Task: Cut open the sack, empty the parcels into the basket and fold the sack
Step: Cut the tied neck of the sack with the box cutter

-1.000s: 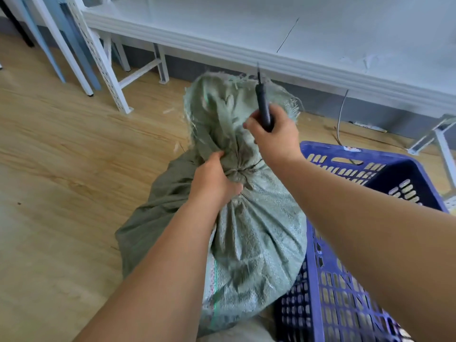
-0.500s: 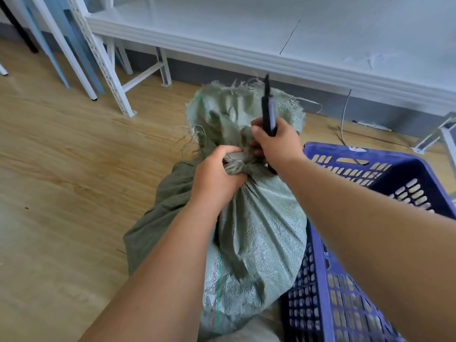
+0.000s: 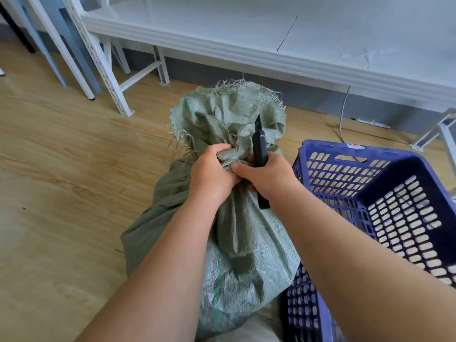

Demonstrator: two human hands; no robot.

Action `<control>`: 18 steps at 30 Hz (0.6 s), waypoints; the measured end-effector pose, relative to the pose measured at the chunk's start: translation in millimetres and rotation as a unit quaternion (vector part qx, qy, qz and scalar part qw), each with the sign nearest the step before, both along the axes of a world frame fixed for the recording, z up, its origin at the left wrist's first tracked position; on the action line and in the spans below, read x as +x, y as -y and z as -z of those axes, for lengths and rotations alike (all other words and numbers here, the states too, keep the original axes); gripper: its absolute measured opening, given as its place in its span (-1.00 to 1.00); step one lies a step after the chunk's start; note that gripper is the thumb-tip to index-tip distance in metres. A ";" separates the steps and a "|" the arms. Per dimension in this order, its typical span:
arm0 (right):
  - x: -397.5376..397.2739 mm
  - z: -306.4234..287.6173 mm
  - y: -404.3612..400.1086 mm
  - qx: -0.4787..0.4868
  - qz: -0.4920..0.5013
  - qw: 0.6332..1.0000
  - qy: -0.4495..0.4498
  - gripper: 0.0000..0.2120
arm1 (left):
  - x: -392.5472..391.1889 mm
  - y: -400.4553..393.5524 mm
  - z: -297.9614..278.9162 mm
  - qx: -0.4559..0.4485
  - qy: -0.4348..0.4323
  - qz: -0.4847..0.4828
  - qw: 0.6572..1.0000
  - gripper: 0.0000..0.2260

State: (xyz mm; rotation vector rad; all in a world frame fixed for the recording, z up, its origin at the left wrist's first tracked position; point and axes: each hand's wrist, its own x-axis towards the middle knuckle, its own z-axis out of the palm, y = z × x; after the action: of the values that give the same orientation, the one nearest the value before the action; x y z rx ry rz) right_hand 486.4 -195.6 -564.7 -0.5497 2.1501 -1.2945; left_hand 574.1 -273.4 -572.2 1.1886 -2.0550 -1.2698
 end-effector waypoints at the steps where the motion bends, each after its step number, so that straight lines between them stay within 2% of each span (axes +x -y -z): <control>1: -0.2 0.0 0.4 -0.001 -0.001 1.000 -0.004 -0.71 | 0.4 0.6 0.4 0.010 -0.005 0.011 1.000 -0.47; 5: -4.1 3.6 -1.9 -0.043 0.030 0.999 0.008 -0.78 | 8.2 9.5 0.9 0.088 -0.022 0.100 0.991 -0.29; 7: -6.1 7.5 -4.4 -0.059 0.044 0.997 0.019 -0.81 | 14.4 13.7 -4.1 0.136 -0.018 0.171 0.976 -0.30; 8: -6.7 9.0 -5.3 -0.066 0.047 0.996 0.025 -0.83 | 16.3 14.6 -7.6 0.133 -0.003 0.190 0.973 -0.36; 9: -7.2 10.3 -5.6 -0.070 0.047 0.996 0.027 -0.83 | 15.9 15.9 -9.0 0.096 0.019 0.183 0.978 -0.44; 11: -9.1 10.3 -5.3 -0.072 0.043 0.996 0.023 -0.83 | 12.9 15.4 -10.2 -0.076 0.056 0.103 0.990 -0.63; 13: -10.5 9.1 -4.8 -0.077 0.035 0.996 0.019 -0.82 | 10.3 11.7 -9.8 -0.250 0.023 0.051 0.967 -0.76; 15: -10.1 8.4 -6.4 -0.082 0.031 0.996 0.019 -0.82 | 8.6 8.4 -8.4 -0.345 0.001 0.036 0.938 -0.80; 18: -9.0 7.7 -10.2 -0.088 0.023 0.996 0.014 -0.86 | 7.0 3.5 -10.1 -0.428 -0.011 0.043 0.903 -0.81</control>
State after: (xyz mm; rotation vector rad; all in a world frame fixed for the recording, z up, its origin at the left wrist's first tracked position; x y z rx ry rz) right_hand 477.4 -185.4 -572.4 -0.5526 2.0487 -1.5175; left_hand 581.1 -276.9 -562.1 0.6567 -2.2648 -0.2850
